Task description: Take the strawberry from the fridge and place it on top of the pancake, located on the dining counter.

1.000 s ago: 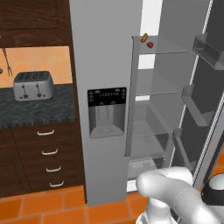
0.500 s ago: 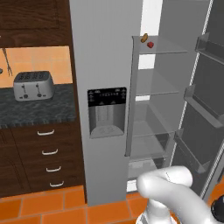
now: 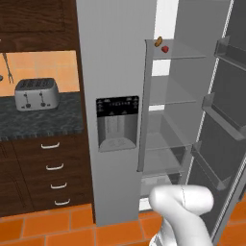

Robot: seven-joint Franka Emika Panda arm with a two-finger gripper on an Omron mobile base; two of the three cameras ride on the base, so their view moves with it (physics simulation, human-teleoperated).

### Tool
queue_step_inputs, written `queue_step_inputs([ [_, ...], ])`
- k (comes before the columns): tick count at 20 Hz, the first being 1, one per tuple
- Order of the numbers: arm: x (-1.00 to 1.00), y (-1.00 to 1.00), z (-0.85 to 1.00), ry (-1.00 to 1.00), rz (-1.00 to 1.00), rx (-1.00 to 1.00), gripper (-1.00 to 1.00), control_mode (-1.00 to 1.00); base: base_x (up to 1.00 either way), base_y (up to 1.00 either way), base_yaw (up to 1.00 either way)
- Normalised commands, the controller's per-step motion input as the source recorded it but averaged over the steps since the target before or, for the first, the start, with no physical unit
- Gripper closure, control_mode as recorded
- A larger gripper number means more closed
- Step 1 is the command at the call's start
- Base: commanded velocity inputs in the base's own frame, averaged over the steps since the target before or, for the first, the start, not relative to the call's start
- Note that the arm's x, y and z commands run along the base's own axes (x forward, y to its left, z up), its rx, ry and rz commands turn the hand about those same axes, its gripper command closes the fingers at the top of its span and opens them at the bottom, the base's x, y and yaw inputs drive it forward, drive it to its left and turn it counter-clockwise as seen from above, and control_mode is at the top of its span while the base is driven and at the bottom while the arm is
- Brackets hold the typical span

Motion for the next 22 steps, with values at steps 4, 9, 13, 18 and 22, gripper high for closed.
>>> queue_step_inputs([
  [4,0.00,1.00,0.82,0.45,-0.02,-0.04,1.00,-1.00,0.00,0.00,0.00],
  [9,0.00,1.00,0.69,0.50,-0.03,-0.01,1.00,-1.00,0.00,0.00,0.00],
  [13,0.00,0.92,0.31,0.61,0.00,-0.08,-1.00,-1.00,0.00,0.00,0.00],
  [18,-0.01,0.66,0.02,0.39,0.00,0.01,-1.00,-1.00,0.00,0.00,0.00],
  [22,-0.01,0.84,0.00,0.28,0.01,-0.06,-1.00,-1.00,0.00,0.00,0.00],
])
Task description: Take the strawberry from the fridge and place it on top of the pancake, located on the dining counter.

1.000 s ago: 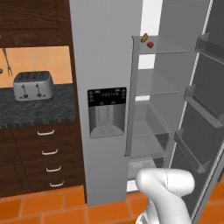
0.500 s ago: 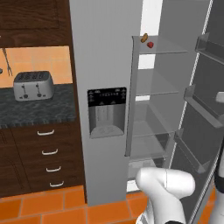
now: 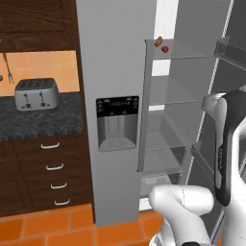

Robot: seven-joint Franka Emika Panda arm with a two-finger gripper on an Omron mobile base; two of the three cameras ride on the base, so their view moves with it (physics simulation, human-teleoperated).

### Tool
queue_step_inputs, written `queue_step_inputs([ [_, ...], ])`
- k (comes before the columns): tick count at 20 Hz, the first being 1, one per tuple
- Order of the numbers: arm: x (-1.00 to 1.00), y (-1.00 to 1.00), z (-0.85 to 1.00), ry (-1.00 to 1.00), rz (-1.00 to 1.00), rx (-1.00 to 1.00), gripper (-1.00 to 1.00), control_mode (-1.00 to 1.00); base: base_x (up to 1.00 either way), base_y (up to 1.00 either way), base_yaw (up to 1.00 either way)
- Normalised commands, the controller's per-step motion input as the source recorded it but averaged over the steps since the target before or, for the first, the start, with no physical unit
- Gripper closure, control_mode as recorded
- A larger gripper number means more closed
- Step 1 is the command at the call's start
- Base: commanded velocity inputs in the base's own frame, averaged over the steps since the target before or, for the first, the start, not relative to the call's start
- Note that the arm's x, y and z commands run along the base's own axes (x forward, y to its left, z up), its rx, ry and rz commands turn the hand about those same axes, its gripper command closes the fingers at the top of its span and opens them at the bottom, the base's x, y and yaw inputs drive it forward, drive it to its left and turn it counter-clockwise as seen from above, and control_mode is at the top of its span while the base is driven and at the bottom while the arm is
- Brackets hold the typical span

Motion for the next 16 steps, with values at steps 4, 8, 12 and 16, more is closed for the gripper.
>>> queue_step_inputs([
  [4,0.00,0.63,-0.11,0.13,0.03,-0.06,-1.00,-1.00,0.00,0.00,0.00],
  [8,-0.04,0.21,-0.31,-0.11,-0.09,-0.04,-1.00,-1.00,0.00,0.00,0.00],
  [12,-0.04,0.52,-0.43,-0.12,0.00,0.11,-1.00,-1.00,0.00,0.00,0.00],
  [16,-0.22,0.51,0.00,0.11,0.08,0.00,-1.00,-1.00,0.00,0.00,0.00],
])
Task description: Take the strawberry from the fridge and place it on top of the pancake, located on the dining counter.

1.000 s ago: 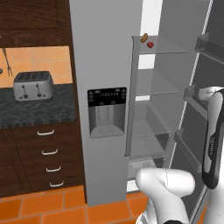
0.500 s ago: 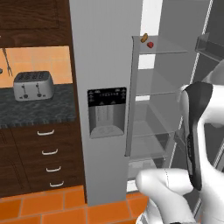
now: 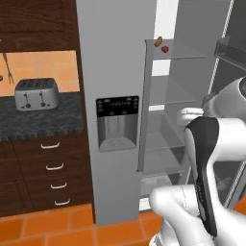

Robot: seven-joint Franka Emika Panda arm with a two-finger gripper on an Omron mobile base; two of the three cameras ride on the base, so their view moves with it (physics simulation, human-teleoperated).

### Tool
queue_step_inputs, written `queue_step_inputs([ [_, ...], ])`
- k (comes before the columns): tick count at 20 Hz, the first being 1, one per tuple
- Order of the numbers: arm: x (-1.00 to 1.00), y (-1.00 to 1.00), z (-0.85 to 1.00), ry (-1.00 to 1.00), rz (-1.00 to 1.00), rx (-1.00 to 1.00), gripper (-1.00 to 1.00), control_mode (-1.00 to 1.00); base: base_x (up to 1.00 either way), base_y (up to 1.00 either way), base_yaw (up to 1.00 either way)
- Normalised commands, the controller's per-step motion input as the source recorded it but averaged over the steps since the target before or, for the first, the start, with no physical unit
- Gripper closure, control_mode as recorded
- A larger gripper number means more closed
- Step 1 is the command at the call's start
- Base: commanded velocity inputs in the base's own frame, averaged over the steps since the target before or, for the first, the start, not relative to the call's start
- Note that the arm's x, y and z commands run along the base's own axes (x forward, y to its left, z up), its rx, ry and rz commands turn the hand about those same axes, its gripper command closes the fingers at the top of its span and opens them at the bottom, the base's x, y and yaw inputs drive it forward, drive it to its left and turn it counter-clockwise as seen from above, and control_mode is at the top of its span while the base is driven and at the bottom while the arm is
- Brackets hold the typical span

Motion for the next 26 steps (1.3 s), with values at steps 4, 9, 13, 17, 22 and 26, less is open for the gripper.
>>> queue_step_inputs([
  [4,-0.54,0.03,0.00,0.03,0.06,0.00,-1.00,-1.00,0.00,0.00,0.00],
  [9,-0.75,0.07,0.00,0.00,0.03,0.00,-1.00,-1.00,0.00,0.00,0.00],
  [13,-0.24,0.12,0.13,0.00,0.03,0.00,-1.00,1.00,0.00,0.00,0.00],
  [17,0.00,0.00,0.00,0.00,0.00,0.00,-1.00,1.00,0.19,-0.10,0.00],
  [22,0.00,0.00,0.00,0.00,0.00,0.00,-1.00,1.00,0.98,-0.19,0.00],
  [26,0.00,0.00,0.00,0.00,0.00,0.00,-1.00,1.00,0.55,-0.55,0.00],
])
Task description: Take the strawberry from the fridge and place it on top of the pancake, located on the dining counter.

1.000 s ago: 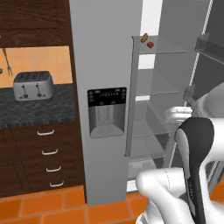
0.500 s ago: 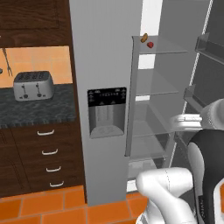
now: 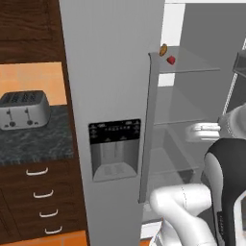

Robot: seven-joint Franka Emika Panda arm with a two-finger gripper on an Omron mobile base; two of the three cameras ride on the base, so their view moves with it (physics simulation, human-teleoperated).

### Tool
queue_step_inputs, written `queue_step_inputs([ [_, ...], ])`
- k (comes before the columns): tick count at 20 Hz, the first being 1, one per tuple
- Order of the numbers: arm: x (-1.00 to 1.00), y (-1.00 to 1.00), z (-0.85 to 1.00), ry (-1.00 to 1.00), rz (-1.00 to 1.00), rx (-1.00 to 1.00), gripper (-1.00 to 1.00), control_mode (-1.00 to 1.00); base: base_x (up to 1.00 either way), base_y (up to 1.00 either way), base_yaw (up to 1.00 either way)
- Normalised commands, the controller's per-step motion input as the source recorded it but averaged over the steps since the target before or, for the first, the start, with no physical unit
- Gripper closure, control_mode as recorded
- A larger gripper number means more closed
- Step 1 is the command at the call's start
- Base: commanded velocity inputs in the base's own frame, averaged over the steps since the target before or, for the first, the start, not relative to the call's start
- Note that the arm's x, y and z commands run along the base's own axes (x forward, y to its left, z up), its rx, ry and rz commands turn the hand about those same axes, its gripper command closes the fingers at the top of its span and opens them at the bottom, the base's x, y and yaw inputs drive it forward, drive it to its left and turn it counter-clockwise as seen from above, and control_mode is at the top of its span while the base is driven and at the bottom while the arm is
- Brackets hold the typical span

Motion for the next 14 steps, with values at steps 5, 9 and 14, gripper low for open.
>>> queue_step_inputs([
  [5,0.00,0.00,0.00,0.00,0.00,0.00,-1.00,1.00,0.27,-0.26,0.00],
  [9,0.00,0.00,0.00,0.00,0.00,0.00,-1.00,1.00,0.72,-0.57,0.00],
  [14,0.00,0.00,0.00,0.00,0.00,0.00,-1.00,1.00,0.90,-0.18,0.00],
])
